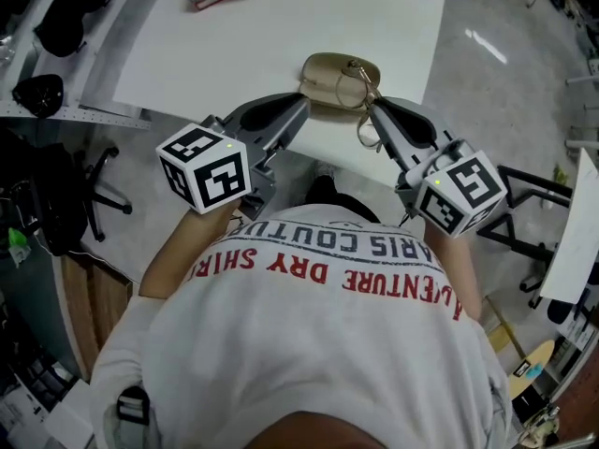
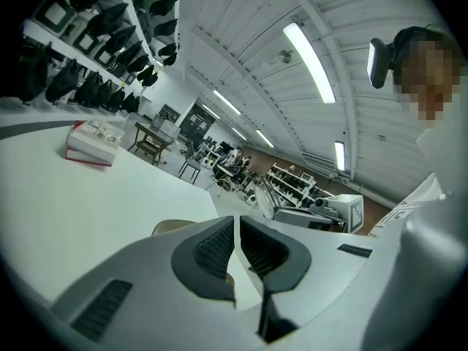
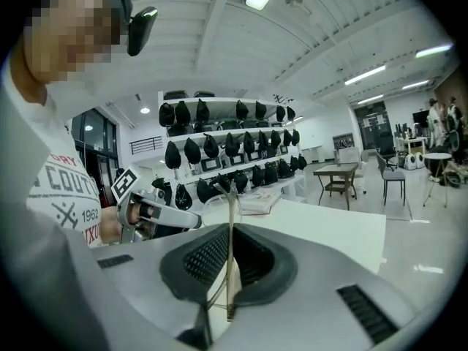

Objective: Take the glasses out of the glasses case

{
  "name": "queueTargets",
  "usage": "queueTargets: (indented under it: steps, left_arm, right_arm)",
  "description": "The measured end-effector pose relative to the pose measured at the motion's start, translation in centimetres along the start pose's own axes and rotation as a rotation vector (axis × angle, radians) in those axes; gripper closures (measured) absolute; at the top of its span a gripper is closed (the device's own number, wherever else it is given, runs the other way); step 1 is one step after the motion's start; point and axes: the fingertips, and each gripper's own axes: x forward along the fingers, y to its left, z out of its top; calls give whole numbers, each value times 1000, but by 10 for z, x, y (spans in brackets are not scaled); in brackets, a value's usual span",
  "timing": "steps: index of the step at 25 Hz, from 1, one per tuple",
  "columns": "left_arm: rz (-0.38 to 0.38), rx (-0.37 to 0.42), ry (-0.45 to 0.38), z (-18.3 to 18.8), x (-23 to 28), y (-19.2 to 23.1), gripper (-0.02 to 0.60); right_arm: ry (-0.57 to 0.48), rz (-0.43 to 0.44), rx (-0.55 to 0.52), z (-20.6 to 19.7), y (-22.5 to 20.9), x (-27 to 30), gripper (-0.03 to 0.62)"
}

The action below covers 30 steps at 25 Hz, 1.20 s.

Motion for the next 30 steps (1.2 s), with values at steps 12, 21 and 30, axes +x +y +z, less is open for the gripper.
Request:
queueTargets:
  steps: [12,21,30]
  left_arm:
    - [-35,89,-50,4,-24,-36,534]
    - [-37,66,-19,-11,-22,-29,534]
    - [-54,66,0,-16,-11,-28,534]
  right_arm:
    - [-123,-22,-11,12,34,-38,562]
    - [-116,-14,18,-3,36,-35,562]
    - [-108,-30,14,-8,29,-34,562]
